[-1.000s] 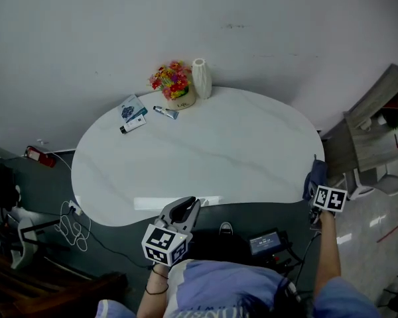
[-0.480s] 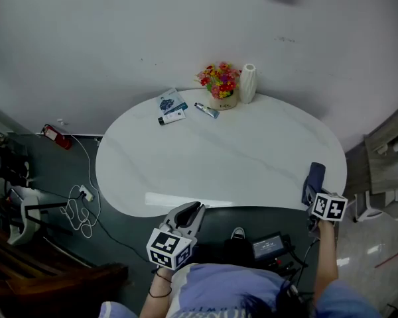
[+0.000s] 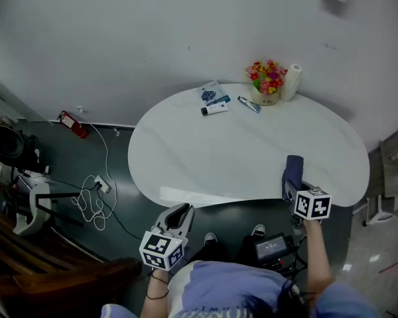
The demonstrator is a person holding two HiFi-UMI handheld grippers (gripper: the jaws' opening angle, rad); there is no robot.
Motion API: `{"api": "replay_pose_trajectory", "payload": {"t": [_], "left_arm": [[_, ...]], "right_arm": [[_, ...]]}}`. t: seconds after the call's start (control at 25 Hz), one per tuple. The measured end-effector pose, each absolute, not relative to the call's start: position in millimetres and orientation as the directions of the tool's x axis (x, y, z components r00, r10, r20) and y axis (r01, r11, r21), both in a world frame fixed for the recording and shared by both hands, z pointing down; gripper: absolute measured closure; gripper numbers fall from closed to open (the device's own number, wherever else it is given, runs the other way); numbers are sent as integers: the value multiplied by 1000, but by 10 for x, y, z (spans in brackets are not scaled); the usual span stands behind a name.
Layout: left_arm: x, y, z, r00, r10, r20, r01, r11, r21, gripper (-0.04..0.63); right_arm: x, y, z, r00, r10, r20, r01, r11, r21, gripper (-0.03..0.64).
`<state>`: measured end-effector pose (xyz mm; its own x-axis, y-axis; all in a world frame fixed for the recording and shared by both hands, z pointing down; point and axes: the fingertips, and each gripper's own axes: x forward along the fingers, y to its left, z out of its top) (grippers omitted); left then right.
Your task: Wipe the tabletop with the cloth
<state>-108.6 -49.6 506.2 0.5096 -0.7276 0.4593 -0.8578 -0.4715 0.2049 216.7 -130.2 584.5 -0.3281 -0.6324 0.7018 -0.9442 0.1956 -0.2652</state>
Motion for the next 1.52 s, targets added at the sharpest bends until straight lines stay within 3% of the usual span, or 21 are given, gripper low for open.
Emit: {"api": "replay_pose_trajectory", "payload": {"t": [0.52,0.8,1.12,1.52], "left_arm": [[-2406,-50,5163,441,-765,470,-896,-402,186,561],[-2722,259,5209,403,-772,492,-915,-359,186,561],[-2903,393,5296,385,-769,511,-923,-331,197,561],[-2565,212,5323,471,-725,502,-880,-420,220,561]], "right_arm": [[-1092,-841,5965,-634,-419,650,-730,600,-325,546],[-2124,-415,6189,-710,-243,661,-582,732,-355,546],[-2089,-386,6569,-640,-227,734,-626,708,-327,546],[-1024,-722,6638,-527,-368,766,-802,512,-306,546]]}}
